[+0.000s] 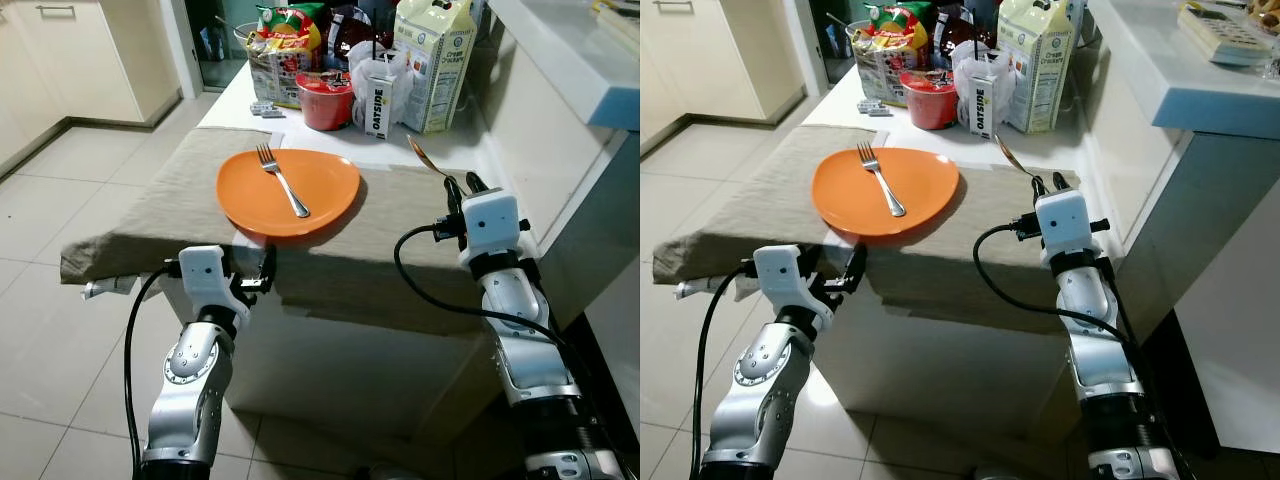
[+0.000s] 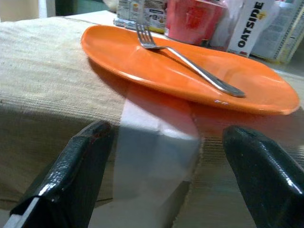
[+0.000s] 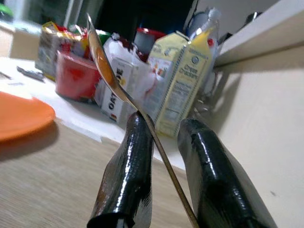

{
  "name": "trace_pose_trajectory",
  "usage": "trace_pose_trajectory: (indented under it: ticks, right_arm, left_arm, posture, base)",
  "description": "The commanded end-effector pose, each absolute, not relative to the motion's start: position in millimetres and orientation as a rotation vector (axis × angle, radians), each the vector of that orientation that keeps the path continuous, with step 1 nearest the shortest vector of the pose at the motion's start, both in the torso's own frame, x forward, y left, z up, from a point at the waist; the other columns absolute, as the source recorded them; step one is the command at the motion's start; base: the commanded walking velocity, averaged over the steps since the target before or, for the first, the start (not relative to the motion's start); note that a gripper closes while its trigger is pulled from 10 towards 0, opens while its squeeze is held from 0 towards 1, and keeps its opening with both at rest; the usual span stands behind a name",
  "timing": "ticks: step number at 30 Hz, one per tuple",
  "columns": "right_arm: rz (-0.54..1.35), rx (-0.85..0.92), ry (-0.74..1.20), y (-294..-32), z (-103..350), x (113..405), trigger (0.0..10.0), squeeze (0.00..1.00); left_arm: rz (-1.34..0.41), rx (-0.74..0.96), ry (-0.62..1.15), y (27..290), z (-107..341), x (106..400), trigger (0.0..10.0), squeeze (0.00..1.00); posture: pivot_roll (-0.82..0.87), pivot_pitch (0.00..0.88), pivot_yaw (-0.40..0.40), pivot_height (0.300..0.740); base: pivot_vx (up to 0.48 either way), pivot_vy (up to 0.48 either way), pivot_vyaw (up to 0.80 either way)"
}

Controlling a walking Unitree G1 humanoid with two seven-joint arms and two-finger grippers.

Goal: Setting the table

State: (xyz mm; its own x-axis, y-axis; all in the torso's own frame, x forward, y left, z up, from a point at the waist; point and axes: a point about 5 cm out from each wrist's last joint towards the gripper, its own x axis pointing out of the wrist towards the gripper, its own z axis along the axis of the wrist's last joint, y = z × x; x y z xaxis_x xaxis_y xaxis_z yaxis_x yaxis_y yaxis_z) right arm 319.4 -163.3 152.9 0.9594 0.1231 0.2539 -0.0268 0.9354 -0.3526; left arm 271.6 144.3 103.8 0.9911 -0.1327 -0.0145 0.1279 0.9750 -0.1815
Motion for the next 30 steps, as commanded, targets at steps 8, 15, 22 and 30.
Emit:
trace_pose_trajectory:
  ticks: [8,15,22,30]
  right_arm:
    - [0.134,-0.294,-0.235,-171,141,335,0.0,0.14]
    - [0.165,-0.273,-0.257,-156,142,338,0.0,0.14]
    - [0.156,-0.222,-0.253,-150,141,339,0.0,0.13]
    - [0.176,-0.088,-0.167,-141,132,345,0.0,0.13]
  left_arm:
    - [-0.063,-0.205,-0.005,144,120,250,10.0,0.00]
    - [-0.051,-0.158,0.015,155,117,251,10.0,0.00]
    - [-0.094,-0.162,0.024,154,121,265,10.0,0.00]
    - [-0.144,-0.206,-0.045,145,145,286,10.0,0.00]
  posture:
    - [-0.09,0.000,-0.054,0.740]
    - [-0.09,0.000,-0.034,0.740]
    - [-0.14,0.000,0.030,0.740]
    - [-0.15,0.000,0.052,0.740]
  base:
    - [0.000,0.000,0.00]
    - [0.000,0.000,0.00]
    - [0.000,0.000,0.00]
    - [0.000,0.000,0.00]
